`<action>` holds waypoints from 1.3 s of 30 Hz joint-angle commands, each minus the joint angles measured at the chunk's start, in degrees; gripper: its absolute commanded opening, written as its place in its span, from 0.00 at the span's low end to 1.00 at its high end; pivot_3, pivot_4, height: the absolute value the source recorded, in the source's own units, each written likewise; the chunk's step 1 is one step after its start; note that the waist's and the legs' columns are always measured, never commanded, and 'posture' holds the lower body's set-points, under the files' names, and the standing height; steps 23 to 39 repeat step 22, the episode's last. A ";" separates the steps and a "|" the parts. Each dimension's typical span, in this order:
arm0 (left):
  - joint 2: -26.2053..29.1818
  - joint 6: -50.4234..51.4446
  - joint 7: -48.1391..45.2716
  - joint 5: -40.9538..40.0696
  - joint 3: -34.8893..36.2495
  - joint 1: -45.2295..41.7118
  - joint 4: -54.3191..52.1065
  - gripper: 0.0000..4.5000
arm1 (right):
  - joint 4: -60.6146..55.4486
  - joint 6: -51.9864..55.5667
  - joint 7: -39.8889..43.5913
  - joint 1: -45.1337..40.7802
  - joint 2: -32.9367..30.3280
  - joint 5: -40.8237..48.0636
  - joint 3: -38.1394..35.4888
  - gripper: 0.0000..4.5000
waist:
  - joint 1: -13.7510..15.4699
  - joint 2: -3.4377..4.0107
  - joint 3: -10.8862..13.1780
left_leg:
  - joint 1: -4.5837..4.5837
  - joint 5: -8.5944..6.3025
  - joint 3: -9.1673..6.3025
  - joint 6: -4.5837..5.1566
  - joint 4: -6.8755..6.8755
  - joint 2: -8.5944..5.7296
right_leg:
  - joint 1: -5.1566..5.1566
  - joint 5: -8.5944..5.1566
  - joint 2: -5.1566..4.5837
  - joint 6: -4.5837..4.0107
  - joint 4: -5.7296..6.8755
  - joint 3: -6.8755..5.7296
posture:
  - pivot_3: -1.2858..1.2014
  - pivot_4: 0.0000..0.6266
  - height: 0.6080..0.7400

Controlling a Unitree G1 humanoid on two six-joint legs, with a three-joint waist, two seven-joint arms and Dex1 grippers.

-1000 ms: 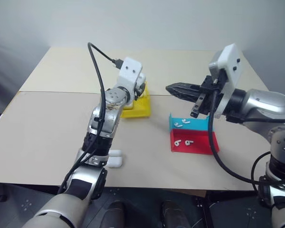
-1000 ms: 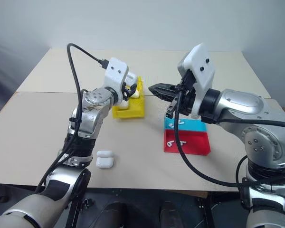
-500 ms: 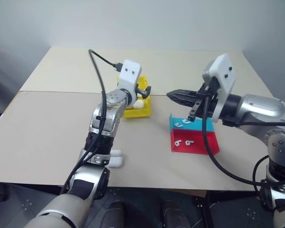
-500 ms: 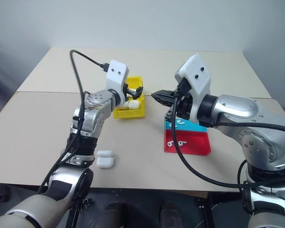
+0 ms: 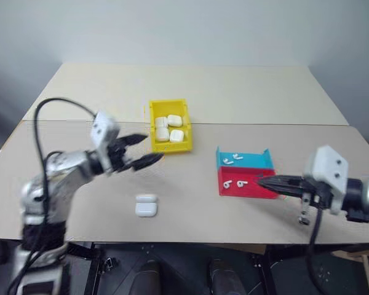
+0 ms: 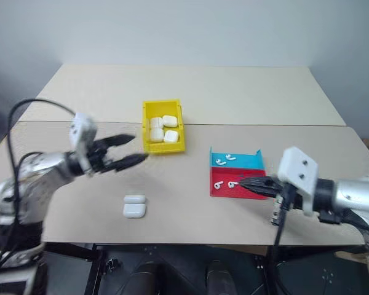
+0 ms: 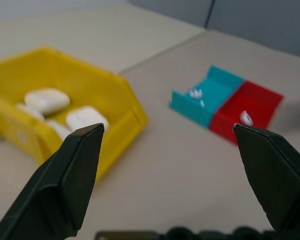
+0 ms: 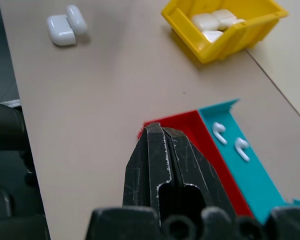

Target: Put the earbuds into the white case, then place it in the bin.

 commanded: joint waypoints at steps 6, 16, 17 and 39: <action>12.35 -1.17 -10.95 -8.38 12.09 9.49 -4.95 1.00 | 8.96 -11.07 11.71 8.03 -1.99 -6.61 -17.31 0.00 | 0.24 -0.17 -0.09 | 0.02 -0.01 0.00 0.00 -0.03 0.01 | 0.04 -0.01 0.00 -0.01 -0.06 -0.02 | 0.52 0.24 1.00; 15.80 1.22 -9.68 -16.04 18.57 13.15 -8.50 1.00 | 13.87 -13.84 12.91 3.53 -3.32 -6.22 -12.99 0.00 | -0.01 -0.18 -0.10 | 0.05 -0.01 0.04 -0.01 -0.04 0.03 | 0.03 -0.03 0.00 -0.03 -0.02 0.01 | 0.52 0.24 1.00; 15.66 0.94 -9.43 -16.10 18.60 13.72 -8.93 1.00 | 14.38 -13.87 12.79 2.89 -3.74 -6.48 -12.15 0.00 | -0.01 -0.18 -0.10 | 0.07 -0.01 0.04 -0.01 -0.04 0.03 | 0.04 -0.03 0.00 -0.03 -0.01 0.01 | 0.52 0.24 1.00; 16.51 0.70 -10.04 -17.27 19.22 16.73 -10.59 1.00 | 15.68 -14.02 12.94 1.12 -4.97 -6.66 -10.20 0.00 | 0.01 -0.18 -0.10 | 0.04 -0.01 0.05 -0.01 -0.05 0.03 | 0.01 -0.04 0.00 -0.04 -0.02 0.02 | 0.52 0.24 1.00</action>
